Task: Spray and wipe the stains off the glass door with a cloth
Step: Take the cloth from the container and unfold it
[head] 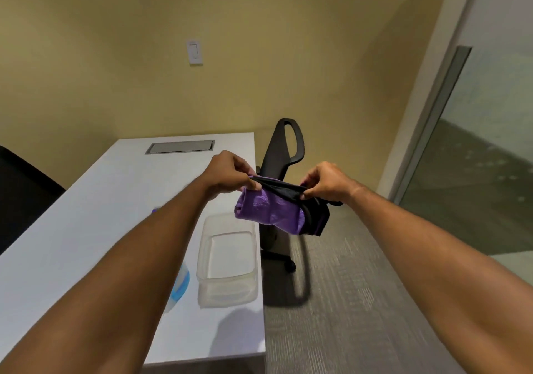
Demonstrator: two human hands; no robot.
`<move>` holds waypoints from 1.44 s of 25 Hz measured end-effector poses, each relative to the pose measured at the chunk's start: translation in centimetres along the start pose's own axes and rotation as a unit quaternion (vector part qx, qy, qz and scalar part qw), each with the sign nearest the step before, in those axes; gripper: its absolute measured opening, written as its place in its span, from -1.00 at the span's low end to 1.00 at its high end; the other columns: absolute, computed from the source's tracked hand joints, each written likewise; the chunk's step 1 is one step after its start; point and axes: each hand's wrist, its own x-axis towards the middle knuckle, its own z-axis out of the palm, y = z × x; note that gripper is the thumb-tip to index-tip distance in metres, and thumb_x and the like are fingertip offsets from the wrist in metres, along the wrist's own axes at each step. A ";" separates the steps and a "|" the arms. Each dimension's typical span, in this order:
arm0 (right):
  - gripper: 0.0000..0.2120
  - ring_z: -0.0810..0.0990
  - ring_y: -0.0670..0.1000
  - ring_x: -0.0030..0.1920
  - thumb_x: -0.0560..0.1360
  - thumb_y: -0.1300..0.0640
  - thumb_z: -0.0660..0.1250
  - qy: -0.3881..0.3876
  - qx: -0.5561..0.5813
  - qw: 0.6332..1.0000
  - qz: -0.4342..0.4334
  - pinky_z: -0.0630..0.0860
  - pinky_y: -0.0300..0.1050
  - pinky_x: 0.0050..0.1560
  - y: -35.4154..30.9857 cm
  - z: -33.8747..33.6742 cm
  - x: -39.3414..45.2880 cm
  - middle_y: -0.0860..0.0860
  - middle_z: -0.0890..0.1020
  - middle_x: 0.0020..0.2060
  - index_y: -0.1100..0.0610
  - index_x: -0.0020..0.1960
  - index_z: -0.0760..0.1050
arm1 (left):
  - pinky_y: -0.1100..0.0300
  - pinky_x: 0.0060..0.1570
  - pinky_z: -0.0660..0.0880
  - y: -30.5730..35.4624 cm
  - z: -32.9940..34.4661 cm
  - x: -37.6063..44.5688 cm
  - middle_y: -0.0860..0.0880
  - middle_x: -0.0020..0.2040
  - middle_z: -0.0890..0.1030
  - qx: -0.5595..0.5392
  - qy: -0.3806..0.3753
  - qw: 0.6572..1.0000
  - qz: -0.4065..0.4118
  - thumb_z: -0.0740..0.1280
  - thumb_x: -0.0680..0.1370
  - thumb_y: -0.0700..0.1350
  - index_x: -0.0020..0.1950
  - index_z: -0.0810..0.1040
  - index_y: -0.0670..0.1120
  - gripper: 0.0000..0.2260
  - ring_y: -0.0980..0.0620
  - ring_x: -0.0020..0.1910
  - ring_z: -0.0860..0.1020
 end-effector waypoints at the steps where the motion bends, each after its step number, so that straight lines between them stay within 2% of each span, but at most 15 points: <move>1: -0.82 0.71 0.02 -0.12 0.37 0.28 0.55 0.001 -0.005 1.000 0.004 0.67 0.03 0.02 0.4 -0.8 -1.1 0.08 0.73 -0.17 0.20 -0.03 0.69 | 0.09 -0.14 0.63 1.3 0.6 0.0 -0.13 -0.18 0.68 -0.001 -0.010 1.000 0.008 0.56 0.32 -0.22 -0.12 0.68 -0.22 -0.82 -0.05 -0.14 0.63; 4: -0.69 0.69 0.04 -0.02 0.40 0.33 0.44 0.013 0.003 1.000 0.013 0.67 0.01 0.03 1.0 -2.9 -3.8 0.09 0.71 -0.01 0.22 0.14 0.63 | 0.23 -0.30 0.58 4.9 2.5 0.3 -0.12 -0.19 0.67 -0.014 -0.031 0.999 0.022 0.58 0.31 -0.19 -0.16 0.68 -0.22 -0.82 -0.01 -0.19 0.61; 7: -0.60 0.65 0.04 0.09 0.41 0.33 0.40 0.069 0.047 0.996 0.007 0.63 -0.01 0.13 0.9 -5.2 -6.4 0.11 0.66 0.10 0.21 0.24 0.57 | 0.19 -0.28 0.61 7.9 4.6 1.1 -0.16 -0.19 0.66 -0.027 -0.055 0.998 0.031 0.59 0.30 -0.18 -0.19 0.68 -0.26 -0.80 -0.01 -0.23 0.60; 11: -0.56 0.66 -0.05 0.06 0.41 0.24 0.53 0.115 0.091 0.989 -0.016 0.58 -0.20 0.16 -0.1 -7.5 -9.2 0.10 0.68 0.09 0.21 0.27 0.56 | 0.07 -0.17 0.62 10.9 7.2 2.8 -0.17 -0.27 0.63 -0.042 -0.099 0.993 0.052 0.61 0.25 -0.16 -0.25 0.68 -0.25 -0.78 -0.03 -0.28 0.60; 13: -0.52 0.66 -0.08 0.05 0.38 0.27 0.55 0.122 0.094 0.988 -0.002 0.58 -0.29 0.12 -0.6 -8.2 -10.4 0.08 0.68 0.08 0.22 0.27 0.55 | 0.06 -0.15 0.63 12.3 8.4 3.4 -0.15 -0.30 0.61 -0.050 -0.127 0.989 0.060 0.62 0.24 -0.16 -0.24 0.66 -0.27 -0.75 -0.04 -0.30 0.59; 16: -0.53 0.68 -0.08 0.06 0.37 0.33 0.54 0.147 0.109 0.983 0.022 0.58 -0.26 0.12 -0.3 -9.0 -12.4 0.06 0.70 0.07 0.23 0.26 0.57 | 0.07 -0.15 0.62 14.4 9.8 3.8 -0.16 -0.26 0.58 -0.077 -0.187 0.977 0.074 0.62 0.25 -0.18 -0.11 0.63 -0.35 -0.65 -0.04 -0.29 0.57; 18: -0.51 0.68 -0.08 0.07 0.35 0.30 0.56 0.165 0.124 0.978 0.037 0.59 -0.23 0.12 0.4 -9.6 -14.3 0.05 0.70 0.06 0.21 0.26 0.58 | 0.15 -0.24 0.58 15.8 11.0 3.7 -0.17 -0.26 0.54 -0.104 -0.223 0.966 0.084 0.60 0.27 -0.21 -0.09 0.63 -0.32 -0.69 -0.04 -0.31 0.53; 21: -0.50 0.68 -0.06 0.05 0.32 0.27 0.59 0.221 0.079 0.970 0.068 0.58 -0.31 0.02 1.3 -10.3 -17.7 0.05 0.71 0.01 0.16 0.23 0.60 | 0.25 -0.39 0.50 18.2 13.6 2.4 -0.14 -0.30 0.53 -0.133 -0.274 0.947 0.099 0.57 0.30 -0.25 -0.13 0.63 -0.26 -0.78 0.01 -0.39 0.49; 24: -0.55 0.70 0.00 -0.05 0.25 0.26 0.63 0.319 0.021 0.943 0.095 0.64 -0.16 -0.01 3.1 -10.9 -21.6 0.04 0.72 -0.09 0.10 0.11 0.64 | 0.24 -0.26 0.57 21.1 16.5 0.1 -0.16 -0.24 0.60 -0.194 -0.371 0.902 0.109 0.47 0.43 -0.28 -0.16 0.64 -0.26 -0.94 0.03 -0.35 0.56; 25: -0.58 0.70 0.01 -0.08 0.25 0.28 0.62 0.349 0.012 0.932 0.101 0.66 -0.09 -0.03 4.0 -11.1 -23.0 0.05 0.72 -0.12 0.10 0.08 0.65 | 0.23 -0.20 0.60 22.1 17.4 -0.7 -0.18 -0.19 0.62 -0.222 -0.403 0.882 0.101 0.40 0.49 -0.31 -0.09 0.63 -0.28 -0.95 0.02 -0.31 0.60; 27: -0.64 0.69 -0.01 -0.17 0.27 0.34 0.58 0.416 0.021 0.902 0.116 0.67 0.01 -0.09 5.7 -11.6 -26.1 0.09 0.73 -0.16 0.14 0.03 0.66 | 0.25 -0.19 0.64 24.5 19.7 -2.0 -0.21 -0.14 0.65 -0.258 -0.438 0.856 0.094 0.25 0.53 -0.39 0.00 0.61 -0.33 -0.84 0.01 -0.27 0.64; 29: -0.67 0.64 -0.07 -0.23 0.30 0.41 0.54 0.468 0.046 0.873 0.131 0.64 -0.08 -0.20 6.8 -12.5 -29.0 0.12 0.72 -0.18 0.16 0.01 0.64 | 0.26 -0.15 0.63 26.9 22.0 -3.5 -0.20 -0.16 0.65 -0.260 -0.447 0.848 0.117 0.18 0.50 -0.48 -0.02 0.61 -0.32 -0.76 0.00 -0.23 0.63; 31: -0.66 0.65 -0.07 -0.26 0.29 0.43 0.56 0.511 0.056 0.845 0.146 0.61 -0.15 -0.23 7.8 -13.8 -31.9 0.11 0.71 -0.21 0.15 -0.03 0.61 | 0.30 -0.16 0.60 29.3 24.4 -5.2 -0.18 -0.19 0.64 -0.244 -0.458 0.841 0.151 0.18 0.47 -0.53 0.01 0.61 -0.35 -0.73 0.03 -0.24 0.62; 33: -0.69 0.67 -0.02 -0.25 0.26 0.39 0.60 0.538 0.057 0.827 0.153 0.66 -0.08 -0.17 9.2 -15.5 -35.1 0.11 0.71 -0.25 0.17 -0.08 0.60 | 0.32 -0.20 0.61 31.6 27.1 -6.7 -0.18 -0.21 0.64 -0.236 -0.473 0.831 0.174 0.17 0.46 -0.55 0.06 0.59 -0.39 -0.72 0.05 -0.27 0.62; 36: -0.74 0.72 0.09 -0.17 0.26 0.34 0.62 0.535 0.061 0.829 0.152 0.67 0.02 -0.05 11.9 -18.5 -40.3 0.15 0.73 -0.22 0.19 -0.11 0.63 | 0.32 -0.24 0.60 35.1 31.7 -8.9 -0.15 -0.25 0.64 -0.218 -0.483 0.824 0.199 0.21 0.46 -0.53 -0.03 0.61 -0.33 -0.76 0.04 -0.29 0.61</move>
